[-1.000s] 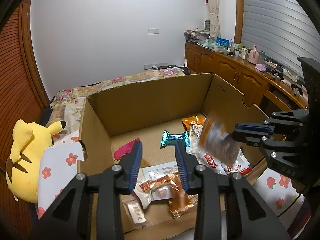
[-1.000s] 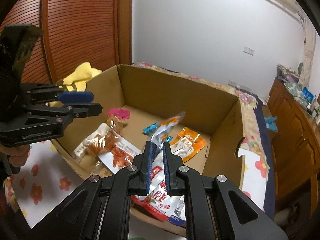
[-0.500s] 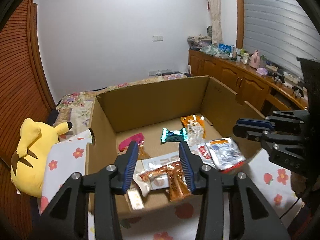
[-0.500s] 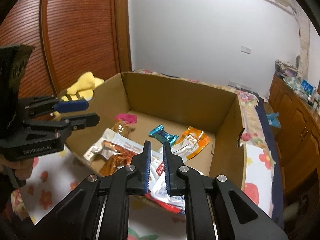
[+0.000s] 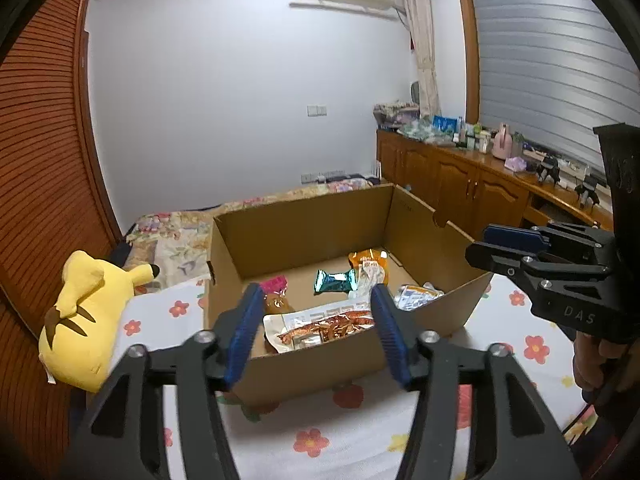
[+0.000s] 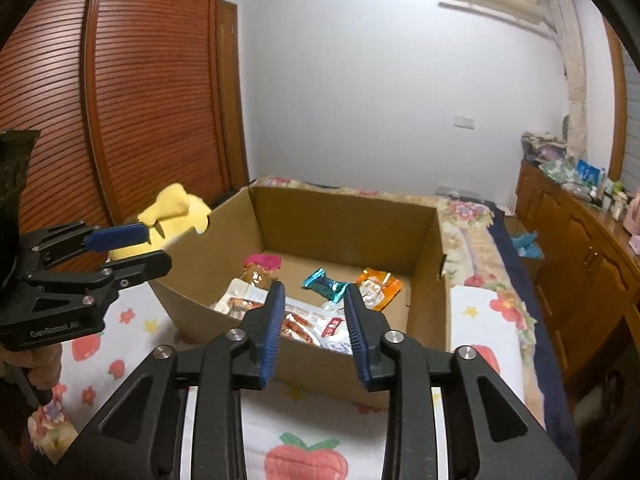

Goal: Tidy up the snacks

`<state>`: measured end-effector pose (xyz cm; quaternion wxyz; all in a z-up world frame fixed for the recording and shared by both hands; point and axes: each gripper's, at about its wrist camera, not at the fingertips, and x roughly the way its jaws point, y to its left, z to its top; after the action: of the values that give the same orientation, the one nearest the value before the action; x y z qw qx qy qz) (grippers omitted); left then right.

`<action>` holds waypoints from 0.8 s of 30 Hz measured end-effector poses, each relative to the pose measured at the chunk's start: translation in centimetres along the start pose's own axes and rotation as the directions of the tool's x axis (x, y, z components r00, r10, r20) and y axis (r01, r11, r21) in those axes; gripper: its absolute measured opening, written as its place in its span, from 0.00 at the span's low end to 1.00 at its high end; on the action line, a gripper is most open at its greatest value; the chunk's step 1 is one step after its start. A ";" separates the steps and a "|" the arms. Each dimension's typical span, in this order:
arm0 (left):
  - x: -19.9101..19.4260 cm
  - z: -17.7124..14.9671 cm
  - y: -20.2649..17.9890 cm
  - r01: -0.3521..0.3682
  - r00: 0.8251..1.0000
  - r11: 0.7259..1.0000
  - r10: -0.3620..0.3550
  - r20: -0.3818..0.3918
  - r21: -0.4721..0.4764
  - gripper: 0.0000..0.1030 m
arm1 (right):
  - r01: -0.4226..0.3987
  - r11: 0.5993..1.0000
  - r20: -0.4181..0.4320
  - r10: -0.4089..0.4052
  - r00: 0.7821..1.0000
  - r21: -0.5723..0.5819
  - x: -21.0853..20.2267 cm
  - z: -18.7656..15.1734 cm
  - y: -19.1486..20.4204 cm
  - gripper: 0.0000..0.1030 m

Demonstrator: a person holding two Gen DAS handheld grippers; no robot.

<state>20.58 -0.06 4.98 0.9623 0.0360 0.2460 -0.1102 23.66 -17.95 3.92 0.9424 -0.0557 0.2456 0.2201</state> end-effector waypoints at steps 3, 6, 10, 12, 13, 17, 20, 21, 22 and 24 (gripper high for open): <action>-1.3 -0.1 -0.1 -0.019 0.999 1.000 0.019 0.041 0.002 0.69 | 0.020 1.000 0.027 -0.020 0.999 0.006 -1.1 -0.1 0.2 0.47; -2.2 -0.3 0.0 -0.040 0.998 0.999 0.040 0.055 -0.004 0.71 | 0.028 0.999 0.046 -0.028 0.999 0.019 -2.1 -0.3 0.2 0.55; -3.2 -0.5 -0.1 -0.071 0.994 0.997 0.072 0.081 -0.013 0.82 | 0.044 0.999 0.068 -0.046 0.997 0.028 -3.1 -0.5 0.6 0.69; -3.9 -0.6 0.0 -0.075 0.992 0.997 0.076 0.100 -0.018 0.84 | 0.055 0.998 0.084 -0.057 0.995 0.033 -3.5 -0.5 0.7 0.73; -4.1 -0.7 0.0 -0.081 0.991 0.997 0.082 0.105 -0.020 0.85 | 0.060 0.998 0.092 -0.063 0.994 0.036 -3.8 -0.6 0.9 0.75; -5.0 -0.9 -0.1 -0.102 0.986 0.994 0.105 0.126 -0.030 0.91 | 0.069 0.996 0.115 -0.074 0.991 0.051 -4.6 -0.7 1.0 0.84; -5.8 -1.4 -0.5 -0.138 0.979 0.990 0.141 0.146 -0.027 0.92 | 0.073 0.996 0.131 -0.079 0.988 0.055 -5.2 -0.7 1.3 0.86; -6.0 -1.6 -0.6 -0.142 0.978 0.989 0.144 0.150 -0.030 0.92 | 0.075 0.996 0.135 -0.082 0.987 0.056 -5.4 -0.8 1.3 0.87; -6.1 -1.8 -0.6 -0.137 0.978 0.990 0.141 0.152 -0.032 0.93 | 0.081 0.995 0.141 -0.088 0.986 0.057 -5.6 -0.8 1.5 0.87; -6.3 -2.3 -0.7 -0.127 0.981 0.991 0.132 0.146 -0.040 0.94 | 0.090 0.994 0.147 -0.097 0.984 0.057 -6.0 -1.0 1.6 0.90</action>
<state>13.97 0.74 6.03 0.9835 0.0290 0.1728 -0.0460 17.82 -19.01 5.94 0.9685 -0.0269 0.1770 0.1729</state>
